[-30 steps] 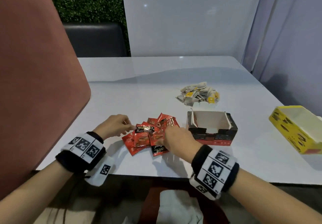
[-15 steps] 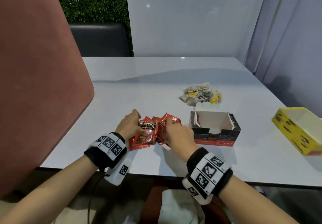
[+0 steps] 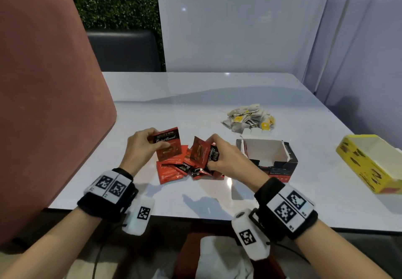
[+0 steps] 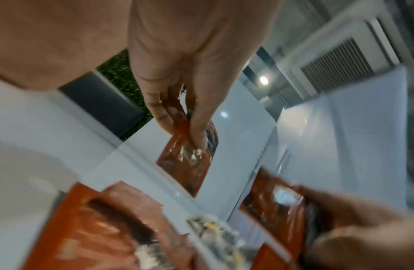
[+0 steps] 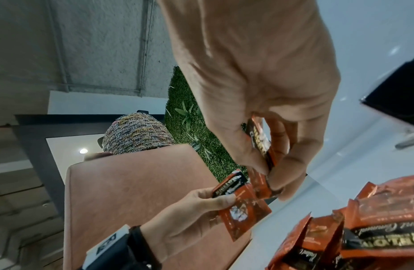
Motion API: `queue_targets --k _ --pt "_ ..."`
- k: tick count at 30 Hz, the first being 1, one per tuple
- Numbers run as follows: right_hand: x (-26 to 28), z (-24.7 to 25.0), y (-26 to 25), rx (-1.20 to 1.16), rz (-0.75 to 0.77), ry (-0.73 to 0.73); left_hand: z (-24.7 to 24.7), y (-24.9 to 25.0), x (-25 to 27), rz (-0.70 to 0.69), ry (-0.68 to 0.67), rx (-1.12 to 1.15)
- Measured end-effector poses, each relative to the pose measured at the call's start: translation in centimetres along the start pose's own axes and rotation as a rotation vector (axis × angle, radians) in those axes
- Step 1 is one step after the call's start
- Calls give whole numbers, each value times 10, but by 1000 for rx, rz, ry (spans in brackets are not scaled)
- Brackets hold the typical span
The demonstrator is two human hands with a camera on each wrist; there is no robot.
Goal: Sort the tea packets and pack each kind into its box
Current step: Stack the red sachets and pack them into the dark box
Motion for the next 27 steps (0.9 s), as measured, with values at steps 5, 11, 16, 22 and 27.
queue_targets --k 5,11,16,22,27 --pt "-2 18 -3 -86 47 44 -25 4 23 183 -299 566" --pt "-3 27 -32 -27 195 -18 -43 5 53 433 -275 1022" --pt "-23 4 -61 113 220 -54 -62 9 70 491 -404 1108" --pt "-49 -36 -88 142 260 -148 -62 13 75 401 -449 1213" --pt "-91 -37 -52 318 84 -30 -42 -23 71 422 -280 1160"
Point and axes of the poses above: each hand's wrist, its own x-axis away from the middle knuckle, its own z-axis out of the back of the hand, y = z × x, the point moved 10 cm from there along -x, towards the middle knuckle, and after that the axes turned 7 degrees about -z, right-handed, at the moved point
